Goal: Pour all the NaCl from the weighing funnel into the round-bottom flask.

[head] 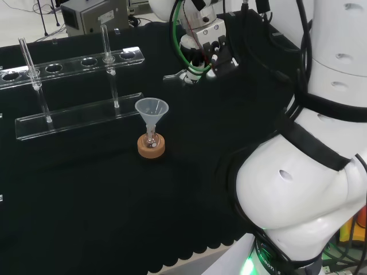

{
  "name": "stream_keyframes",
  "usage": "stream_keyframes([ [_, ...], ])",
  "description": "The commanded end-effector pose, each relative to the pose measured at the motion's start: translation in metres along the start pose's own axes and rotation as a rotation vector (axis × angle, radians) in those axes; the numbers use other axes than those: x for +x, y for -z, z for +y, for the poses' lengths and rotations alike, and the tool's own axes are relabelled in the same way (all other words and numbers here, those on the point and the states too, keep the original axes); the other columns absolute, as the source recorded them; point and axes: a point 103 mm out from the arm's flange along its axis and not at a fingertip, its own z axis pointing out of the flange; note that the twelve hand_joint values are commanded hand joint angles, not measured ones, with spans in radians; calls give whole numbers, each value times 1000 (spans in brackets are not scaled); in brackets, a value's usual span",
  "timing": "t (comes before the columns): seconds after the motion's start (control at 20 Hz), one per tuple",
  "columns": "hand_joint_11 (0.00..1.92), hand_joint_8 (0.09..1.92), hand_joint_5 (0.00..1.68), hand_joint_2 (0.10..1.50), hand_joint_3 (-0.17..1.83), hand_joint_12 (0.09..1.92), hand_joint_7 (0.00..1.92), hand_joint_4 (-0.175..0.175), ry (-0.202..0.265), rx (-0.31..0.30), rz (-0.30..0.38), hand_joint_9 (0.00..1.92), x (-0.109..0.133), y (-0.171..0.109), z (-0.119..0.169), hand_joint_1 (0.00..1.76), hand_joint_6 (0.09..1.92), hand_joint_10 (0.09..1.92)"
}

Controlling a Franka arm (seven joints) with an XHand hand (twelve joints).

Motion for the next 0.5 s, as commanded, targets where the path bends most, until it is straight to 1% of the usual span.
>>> stream_keyframes([
  [0.05,1042,565,1216,652,716,936,938,175,6,-3,-18,1246,13,4,-11,1113,803,220],
  [0.15,1043,564,1216,651,716,936,940,175,7,-18,-12,1248,11,5,-17,1113,802,218],
  [0.25,1043,564,1217,651,716,936,942,175,5,-25,-20,1249,6,8,-32,1113,801,217],
  [0.5,1044,564,1218,650,717,935,951,175,18,2,-39,1252,7,26,-57,1114,799,213],
])
